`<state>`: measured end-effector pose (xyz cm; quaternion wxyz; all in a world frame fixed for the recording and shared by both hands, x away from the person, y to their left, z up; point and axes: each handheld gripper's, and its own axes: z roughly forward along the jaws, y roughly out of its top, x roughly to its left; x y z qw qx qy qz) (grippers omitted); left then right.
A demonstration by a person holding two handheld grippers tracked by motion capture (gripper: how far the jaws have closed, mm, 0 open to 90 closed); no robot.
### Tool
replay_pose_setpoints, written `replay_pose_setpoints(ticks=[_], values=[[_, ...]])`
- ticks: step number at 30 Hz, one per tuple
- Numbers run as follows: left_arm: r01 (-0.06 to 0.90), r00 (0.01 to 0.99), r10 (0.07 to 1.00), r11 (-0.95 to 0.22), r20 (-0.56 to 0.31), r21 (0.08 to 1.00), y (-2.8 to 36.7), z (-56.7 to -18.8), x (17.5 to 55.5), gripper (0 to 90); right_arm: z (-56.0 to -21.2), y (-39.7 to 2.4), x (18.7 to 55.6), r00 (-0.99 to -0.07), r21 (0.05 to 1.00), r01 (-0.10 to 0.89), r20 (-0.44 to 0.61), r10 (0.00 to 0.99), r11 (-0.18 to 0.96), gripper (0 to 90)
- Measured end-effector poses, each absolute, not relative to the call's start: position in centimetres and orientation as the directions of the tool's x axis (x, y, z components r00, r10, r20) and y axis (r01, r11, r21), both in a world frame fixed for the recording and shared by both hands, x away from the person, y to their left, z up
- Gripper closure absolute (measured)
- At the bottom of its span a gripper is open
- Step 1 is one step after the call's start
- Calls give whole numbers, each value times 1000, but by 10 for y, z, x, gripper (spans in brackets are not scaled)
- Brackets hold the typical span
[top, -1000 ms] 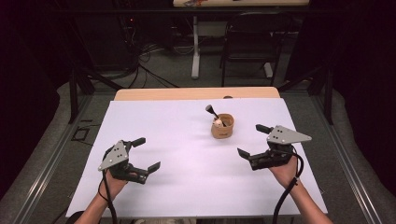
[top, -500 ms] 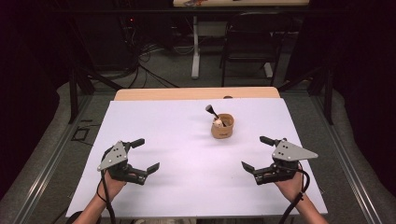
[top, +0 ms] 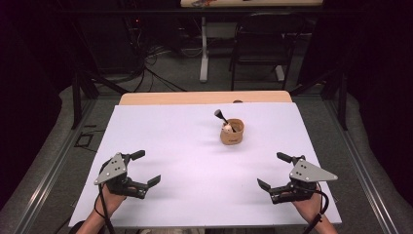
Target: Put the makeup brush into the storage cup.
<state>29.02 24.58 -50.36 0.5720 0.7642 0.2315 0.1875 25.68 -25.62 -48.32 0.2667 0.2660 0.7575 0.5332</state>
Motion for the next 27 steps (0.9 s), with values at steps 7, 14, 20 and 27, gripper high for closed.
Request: replay_pose_setpoints(ticks=[7, 14, 20, 27], values=[[149, 807, 591, -226, 13, 963, 255, -508, 286, 0, -495, -262, 248, -705, 949, 144, -99, 702, 279, 0], [166, 806, 592, -224, -1, 960, 260, -514, 287, 0, -502, -261, 240, -705, 943, 140, -118, 699, 301, 0], [158, 807, 590, -244, 17, 957, 259, -514, 287, 0, -502, -261, 243, -701, 941, 142, -123, 703, 306, 0], [163, 804, 594, -262, 26, 951, 256, -515, 290, 0, -501, -268, 244, -672, 942, 144, -132, 729, 303, 0]])
